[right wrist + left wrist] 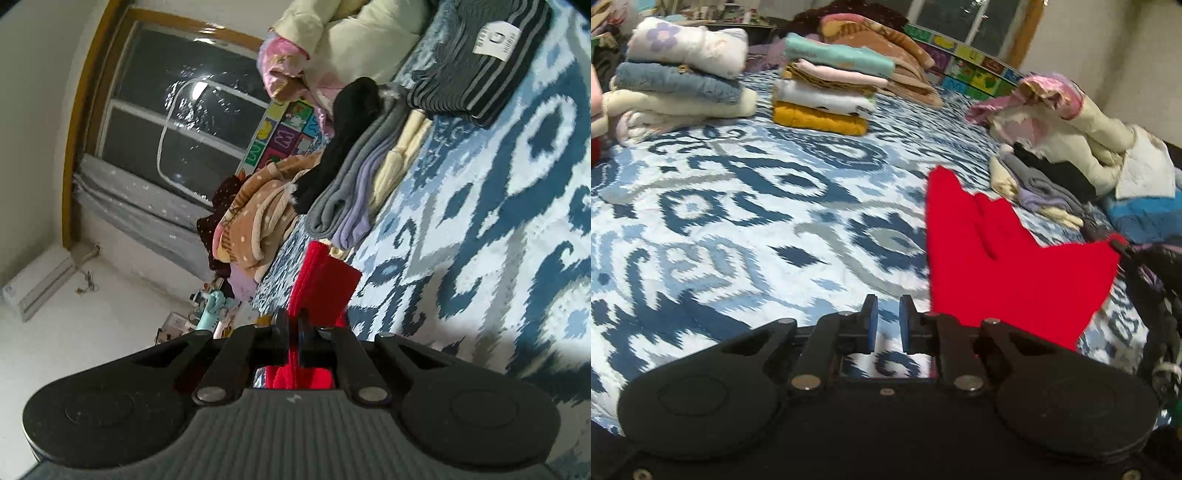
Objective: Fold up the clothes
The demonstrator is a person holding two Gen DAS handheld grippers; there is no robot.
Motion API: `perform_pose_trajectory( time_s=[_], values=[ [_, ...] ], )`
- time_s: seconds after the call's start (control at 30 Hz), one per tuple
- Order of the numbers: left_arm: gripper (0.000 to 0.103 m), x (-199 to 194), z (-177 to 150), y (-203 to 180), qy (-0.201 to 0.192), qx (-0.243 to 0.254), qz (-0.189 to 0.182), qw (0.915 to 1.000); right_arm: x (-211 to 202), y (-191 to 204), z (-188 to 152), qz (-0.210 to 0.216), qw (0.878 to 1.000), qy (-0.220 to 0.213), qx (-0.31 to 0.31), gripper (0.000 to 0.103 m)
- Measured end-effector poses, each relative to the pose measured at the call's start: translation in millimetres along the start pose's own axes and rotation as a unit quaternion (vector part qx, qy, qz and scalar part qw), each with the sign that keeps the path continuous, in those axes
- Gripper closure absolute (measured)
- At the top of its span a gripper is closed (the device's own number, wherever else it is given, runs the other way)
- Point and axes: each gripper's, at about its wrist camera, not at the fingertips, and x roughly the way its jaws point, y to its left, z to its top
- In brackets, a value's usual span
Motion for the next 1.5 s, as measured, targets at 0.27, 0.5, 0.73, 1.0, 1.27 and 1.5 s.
perform_pose_trajectory(
  time_s=[0.27,0.5,0.73,1.0,1.27,1.5],
  values=[
    [0.092,0.2,-4.5,-24.8,-0.003,0.050,-0.022,0.9985,-3.4,-3.3,6.5,0.004,1.000,-0.010,0.011,0.097],
    [0.092,23.7,-28.8,-51.1,0.052,0.138,-0.041,0.9882,1.8,-4.2,4.8,-0.004,1.000,0.015,0.012,0.097],
    [0.092,15.6,-19.0,-42.2,0.030,0.130,-0.021,0.9908,3.8,-4.8,-0.1,-0.003,0.999,0.042,0.007,0.096],
    [0.092,12.5,-5.4,-23.6,0.017,0.097,0.004,0.9951,-0.2,-6.2,-0.6,-0.009,0.999,0.051,0.005,0.096],
    [0.078,-3.8,5.7,-1.9,0.033,0.093,-0.009,0.9950,-4.3,-9.9,-2.5,-0.017,0.998,0.062,0.001,0.096],
    [0.063,6.4,-35.4,-52.6,0.072,0.253,-0.020,0.9647,-8.3,-9.2,-8.7,-0.021,0.997,0.072,-0.004,0.096]
  ],
)
